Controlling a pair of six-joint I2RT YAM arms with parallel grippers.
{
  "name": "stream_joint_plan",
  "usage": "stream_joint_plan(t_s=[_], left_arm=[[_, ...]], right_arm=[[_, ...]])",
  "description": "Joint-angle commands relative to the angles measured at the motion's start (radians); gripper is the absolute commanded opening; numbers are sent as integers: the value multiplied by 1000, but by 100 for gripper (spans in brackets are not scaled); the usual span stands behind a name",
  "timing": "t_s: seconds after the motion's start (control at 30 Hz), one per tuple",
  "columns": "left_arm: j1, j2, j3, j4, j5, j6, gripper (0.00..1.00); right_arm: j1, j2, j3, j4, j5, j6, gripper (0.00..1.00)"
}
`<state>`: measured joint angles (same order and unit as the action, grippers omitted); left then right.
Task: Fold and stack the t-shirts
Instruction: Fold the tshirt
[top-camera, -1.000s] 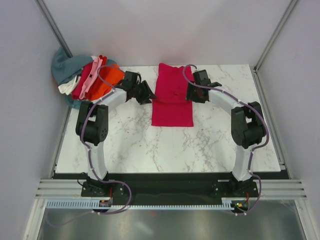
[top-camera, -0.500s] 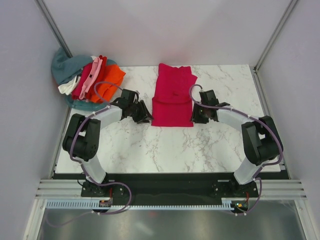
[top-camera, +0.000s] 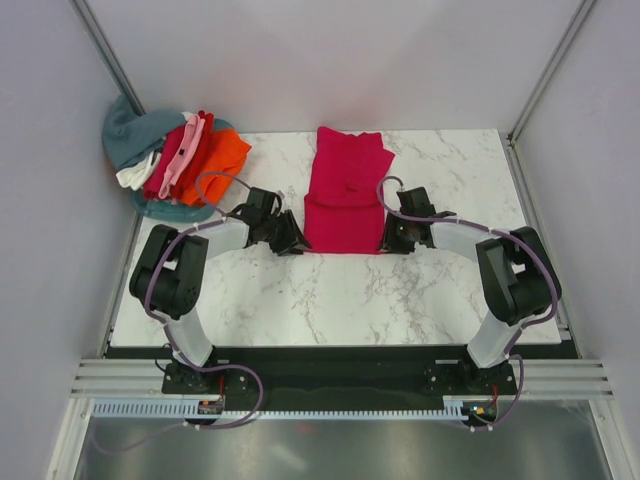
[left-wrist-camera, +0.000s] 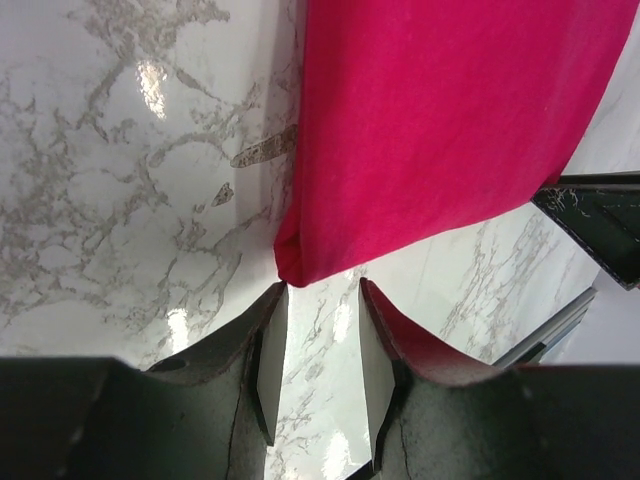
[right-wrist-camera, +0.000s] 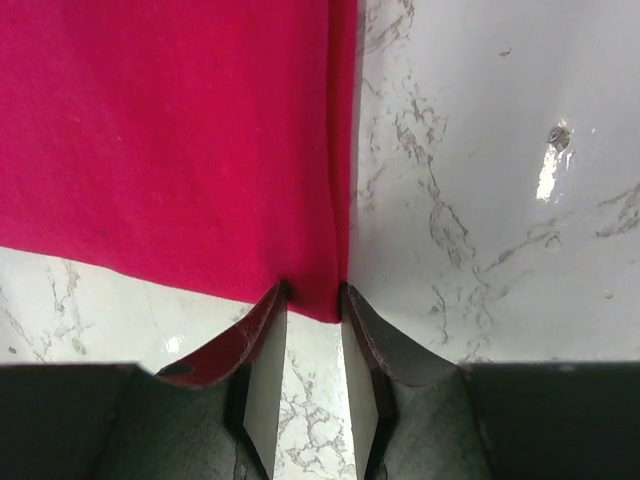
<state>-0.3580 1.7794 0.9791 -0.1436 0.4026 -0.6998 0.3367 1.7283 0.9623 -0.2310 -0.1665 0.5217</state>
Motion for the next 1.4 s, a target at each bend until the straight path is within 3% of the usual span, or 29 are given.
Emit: stream_joint_plan(t_s=[0.0,0.23,0.33,0.47,0.53,0.6,0.67,0.93,1.2,1.37], left_arm=[[-7,26,13,44,24,10,41],[-13,52,15,45,-2,11,39],[-15,58,16,45,-30,13,39],[-25,41,10,38,-116,13,36],[-33,46,20,36,-136,11,26],[-35,60,38,36,-133,13,9],[-36,60,46,36,-127,19,3],[-39,-92,33,-33,-123,51,2],[-39,-268,119,-152,-102,66,2],[-39,-402,51,-156,-122,52,2]], right_arm=[[4,28,-4,44,-31,9,35],[4,33,-16,53,-47,11,5],[4,27,-20,53,-50,9,2],[2,19,-30,53,-47,8,0],[4,19,-30,55,-45,9,0],[2,16,-30,55,-53,11,0],[4,2,-34,52,-54,9,0],[2,-142,-45,10,-56,-8,0],[4,-269,118,-120,-33,-25,0],[2,-417,55,-108,8,4,0]])
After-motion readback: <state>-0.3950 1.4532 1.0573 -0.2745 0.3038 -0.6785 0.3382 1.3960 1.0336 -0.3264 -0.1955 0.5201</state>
